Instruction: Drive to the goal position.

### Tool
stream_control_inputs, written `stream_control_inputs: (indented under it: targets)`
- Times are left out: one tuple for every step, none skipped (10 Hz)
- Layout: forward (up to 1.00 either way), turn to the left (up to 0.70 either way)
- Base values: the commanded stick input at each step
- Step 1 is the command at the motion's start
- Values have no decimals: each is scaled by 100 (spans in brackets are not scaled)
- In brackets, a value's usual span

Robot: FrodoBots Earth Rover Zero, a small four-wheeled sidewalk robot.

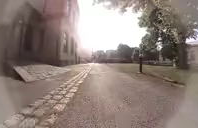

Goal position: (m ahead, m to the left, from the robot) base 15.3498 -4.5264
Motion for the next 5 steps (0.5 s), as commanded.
stream_control_inputs:
  targets:
    - [44,2]
    - [44,2]
    - [44,2]
    - [44,2]
    - [44,2]
